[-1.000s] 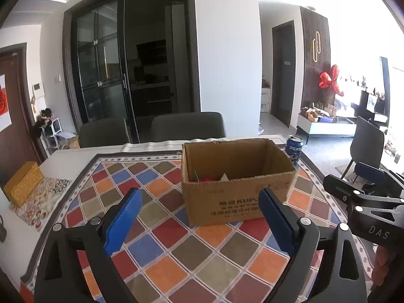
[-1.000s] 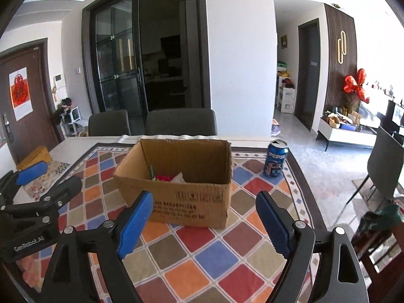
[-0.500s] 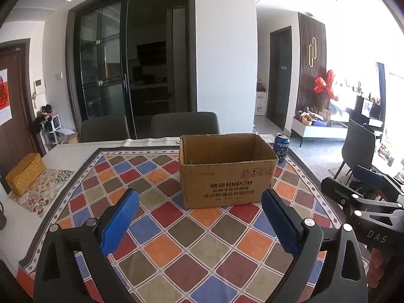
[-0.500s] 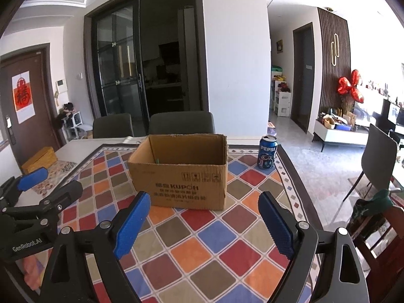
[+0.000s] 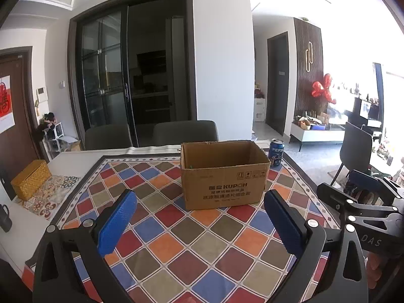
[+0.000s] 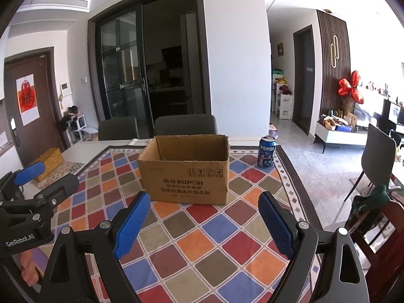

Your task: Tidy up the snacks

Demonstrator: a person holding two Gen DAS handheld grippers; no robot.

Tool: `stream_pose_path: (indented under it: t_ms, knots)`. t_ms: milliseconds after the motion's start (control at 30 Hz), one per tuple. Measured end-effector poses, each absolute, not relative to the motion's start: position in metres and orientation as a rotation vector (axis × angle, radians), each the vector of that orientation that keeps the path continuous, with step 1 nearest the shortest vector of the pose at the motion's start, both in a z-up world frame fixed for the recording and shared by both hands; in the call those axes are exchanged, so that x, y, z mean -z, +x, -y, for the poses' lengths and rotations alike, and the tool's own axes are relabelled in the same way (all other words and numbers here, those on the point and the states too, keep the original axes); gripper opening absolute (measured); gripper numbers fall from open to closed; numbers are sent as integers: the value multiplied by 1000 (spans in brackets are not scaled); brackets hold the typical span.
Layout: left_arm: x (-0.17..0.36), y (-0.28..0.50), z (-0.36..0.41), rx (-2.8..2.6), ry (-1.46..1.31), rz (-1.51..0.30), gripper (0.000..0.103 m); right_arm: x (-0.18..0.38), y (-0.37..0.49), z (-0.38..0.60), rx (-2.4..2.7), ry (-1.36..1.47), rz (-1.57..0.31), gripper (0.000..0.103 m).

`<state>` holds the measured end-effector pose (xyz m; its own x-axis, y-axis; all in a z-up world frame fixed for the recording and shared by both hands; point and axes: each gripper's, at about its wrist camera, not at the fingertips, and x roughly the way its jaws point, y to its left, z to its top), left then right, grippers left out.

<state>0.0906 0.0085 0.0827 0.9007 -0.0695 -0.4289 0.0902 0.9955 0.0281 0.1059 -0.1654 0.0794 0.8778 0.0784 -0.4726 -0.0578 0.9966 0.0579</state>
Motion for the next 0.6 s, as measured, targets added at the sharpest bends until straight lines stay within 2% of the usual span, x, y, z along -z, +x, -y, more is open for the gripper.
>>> stream_pose_path:
  t_ms: [600]
  knots:
    - [-83, 82, -10, 69, 48, -428, 103, -83, 96, 163, -71, 30, -482, 88]
